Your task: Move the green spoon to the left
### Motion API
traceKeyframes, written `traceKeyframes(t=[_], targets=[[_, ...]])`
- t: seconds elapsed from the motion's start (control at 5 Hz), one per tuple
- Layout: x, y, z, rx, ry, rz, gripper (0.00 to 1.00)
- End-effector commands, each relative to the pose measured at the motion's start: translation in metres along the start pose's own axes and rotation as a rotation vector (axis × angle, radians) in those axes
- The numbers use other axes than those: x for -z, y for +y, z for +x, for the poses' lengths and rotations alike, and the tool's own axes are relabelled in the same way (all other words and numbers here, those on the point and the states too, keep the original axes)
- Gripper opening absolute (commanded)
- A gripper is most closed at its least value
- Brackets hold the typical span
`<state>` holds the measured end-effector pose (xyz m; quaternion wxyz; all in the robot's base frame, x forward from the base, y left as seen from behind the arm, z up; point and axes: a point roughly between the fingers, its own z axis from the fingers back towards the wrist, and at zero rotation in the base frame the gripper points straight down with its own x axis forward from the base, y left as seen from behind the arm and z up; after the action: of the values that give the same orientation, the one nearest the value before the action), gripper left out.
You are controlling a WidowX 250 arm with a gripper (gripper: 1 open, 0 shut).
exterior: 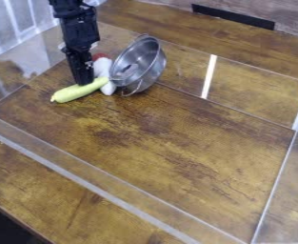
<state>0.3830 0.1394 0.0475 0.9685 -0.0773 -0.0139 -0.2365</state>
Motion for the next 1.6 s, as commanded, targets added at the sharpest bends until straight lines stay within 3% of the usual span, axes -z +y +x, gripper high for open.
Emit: traceKeyframes(t=[0.0,1.4], targets=[[-0.021,-0.003,0.011,0.013,-0.051,0.04,0.0],[-0.04,-0.027,0.013,-0.022,-0.117,-0.02,0.0]])
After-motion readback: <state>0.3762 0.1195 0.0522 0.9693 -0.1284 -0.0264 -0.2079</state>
